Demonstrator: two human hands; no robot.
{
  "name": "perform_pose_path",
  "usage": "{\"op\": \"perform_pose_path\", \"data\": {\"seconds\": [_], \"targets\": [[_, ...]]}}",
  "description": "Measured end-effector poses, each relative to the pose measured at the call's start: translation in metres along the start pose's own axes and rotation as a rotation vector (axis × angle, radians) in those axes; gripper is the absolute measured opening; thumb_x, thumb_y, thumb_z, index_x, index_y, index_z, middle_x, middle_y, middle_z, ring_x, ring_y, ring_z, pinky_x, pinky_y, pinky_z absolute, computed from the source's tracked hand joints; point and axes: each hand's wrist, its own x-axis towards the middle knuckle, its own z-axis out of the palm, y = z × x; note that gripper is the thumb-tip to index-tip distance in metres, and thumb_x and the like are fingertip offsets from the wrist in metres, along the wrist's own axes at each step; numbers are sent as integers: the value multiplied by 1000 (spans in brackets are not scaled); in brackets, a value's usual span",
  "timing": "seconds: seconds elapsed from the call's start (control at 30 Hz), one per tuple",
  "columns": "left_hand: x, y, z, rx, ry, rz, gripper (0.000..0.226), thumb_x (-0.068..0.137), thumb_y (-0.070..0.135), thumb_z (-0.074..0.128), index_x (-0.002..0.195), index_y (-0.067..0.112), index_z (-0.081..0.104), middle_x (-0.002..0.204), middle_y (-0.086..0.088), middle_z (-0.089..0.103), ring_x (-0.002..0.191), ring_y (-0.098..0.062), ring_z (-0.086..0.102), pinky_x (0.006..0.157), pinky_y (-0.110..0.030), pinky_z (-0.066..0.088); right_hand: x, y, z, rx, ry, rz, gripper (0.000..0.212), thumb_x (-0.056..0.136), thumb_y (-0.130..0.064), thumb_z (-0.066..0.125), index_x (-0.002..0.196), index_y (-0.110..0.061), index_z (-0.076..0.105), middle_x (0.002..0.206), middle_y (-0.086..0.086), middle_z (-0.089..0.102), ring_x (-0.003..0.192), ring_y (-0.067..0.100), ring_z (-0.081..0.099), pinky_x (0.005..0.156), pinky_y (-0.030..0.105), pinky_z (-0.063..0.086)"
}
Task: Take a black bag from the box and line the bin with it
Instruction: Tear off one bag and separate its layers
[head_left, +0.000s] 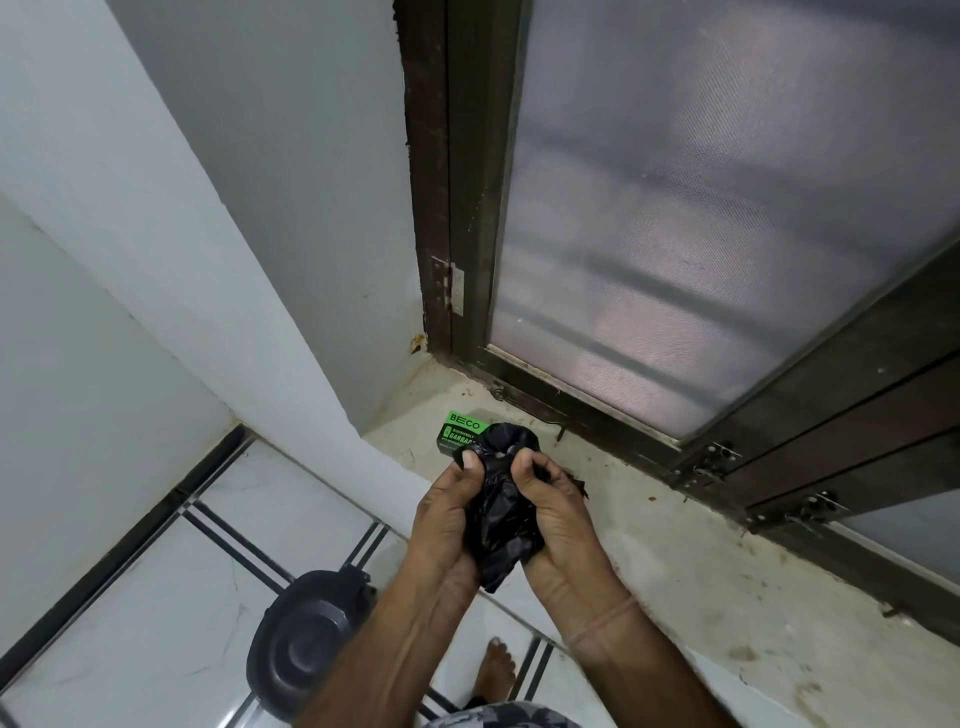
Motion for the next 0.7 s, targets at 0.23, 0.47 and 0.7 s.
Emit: {"op": "perform_pose_path", "data": {"seconds": [0.23, 0.47, 0.7], "targets": [[2, -1, -2, 31, -21, 19, 30, 91, 25, 67, 112, 3, 71, 112, -23, 74, 86, -32, 77, 70, -39, 66, 3, 4, -6, 2, -13, -2, 44, 64, -25, 82, 98, -3, 65, 88, 15, 79, 78, 25, 77, 69, 35, 65], [4, 16, -22, 366, 0, 332, 26, 89, 26, 74, 96, 1, 76, 90, -21, 75, 78, -30, 69, 72, -39, 59, 1, -10, -17, -475, -86, -283, 14, 88, -12, 77, 101, -5, 77, 99, 17, 79, 95, 30, 76, 85, 40, 61], [-3, 23, -23, 414, -34, 387, 24, 97, 21, 69, 103, -1, 76, 93, -22, 75, 82, -30, 68, 73, -36, 60, -7, -12, -10, -567, -170, -243, 22, 87, -14, 79, 108, -8, 77, 103, 12, 80, 99, 27, 77, 91, 39, 60]]}}
